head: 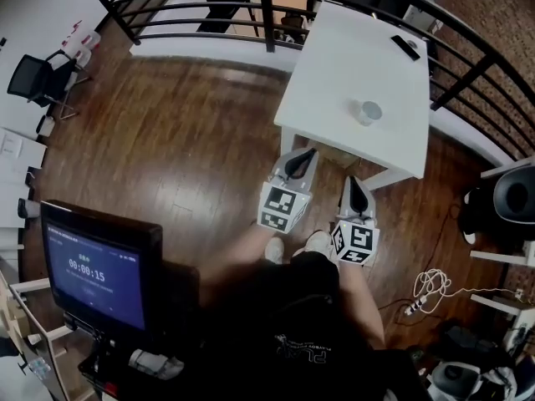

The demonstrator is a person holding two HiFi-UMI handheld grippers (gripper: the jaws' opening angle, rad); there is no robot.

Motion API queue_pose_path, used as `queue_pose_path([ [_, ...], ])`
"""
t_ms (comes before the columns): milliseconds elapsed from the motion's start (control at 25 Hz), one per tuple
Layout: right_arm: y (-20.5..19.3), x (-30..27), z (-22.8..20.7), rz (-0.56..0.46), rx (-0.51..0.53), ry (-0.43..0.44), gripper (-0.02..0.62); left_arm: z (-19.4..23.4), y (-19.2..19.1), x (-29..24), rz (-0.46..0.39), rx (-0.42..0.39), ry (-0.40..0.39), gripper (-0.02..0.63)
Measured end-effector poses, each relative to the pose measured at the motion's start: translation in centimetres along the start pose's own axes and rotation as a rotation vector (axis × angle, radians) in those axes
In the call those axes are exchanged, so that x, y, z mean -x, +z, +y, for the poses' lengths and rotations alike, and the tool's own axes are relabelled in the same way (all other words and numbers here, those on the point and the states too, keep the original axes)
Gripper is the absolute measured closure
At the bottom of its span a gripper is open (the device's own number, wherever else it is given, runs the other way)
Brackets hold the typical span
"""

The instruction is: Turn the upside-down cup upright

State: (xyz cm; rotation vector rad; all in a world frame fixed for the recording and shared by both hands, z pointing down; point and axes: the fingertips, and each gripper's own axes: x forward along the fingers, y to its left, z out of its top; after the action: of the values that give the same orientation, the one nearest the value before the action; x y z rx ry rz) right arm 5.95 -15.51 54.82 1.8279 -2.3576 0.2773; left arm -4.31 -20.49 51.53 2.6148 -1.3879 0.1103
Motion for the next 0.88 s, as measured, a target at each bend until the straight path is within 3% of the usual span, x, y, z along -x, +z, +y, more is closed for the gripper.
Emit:
queue_pose_path([
  [160,0.2,2.1,0.5,-0.020,0.011,-0.013,0.582,-1.0,0.4,2.0,-0.023,-0.023,-0.004,0.606],
  [400,0.4,4.5,-2.9,0.020,-0.124,-0.094,0.583,-3.8,0.4,2.8,-0.054,0.024,-0.025,0.606],
  [560,0.6,7.4,-3.5,0.007,-0.135,-0.045,0.583,-7.2,0.3,3.7,-0.040,0.002,-0.023,0.606],
  [760,-0.2,11.0,-5.1,0.039,-0.112,0.043,0.583,-12.4,0.5,4.1,-0.045,-0.122,-0.012,0.606],
  [880,-1.2,14.0,-4.3,0.066,-0.110,0.093,0.583,-14.5,0.1,6.5,-0.039,-0.134,0.005,0.606],
])
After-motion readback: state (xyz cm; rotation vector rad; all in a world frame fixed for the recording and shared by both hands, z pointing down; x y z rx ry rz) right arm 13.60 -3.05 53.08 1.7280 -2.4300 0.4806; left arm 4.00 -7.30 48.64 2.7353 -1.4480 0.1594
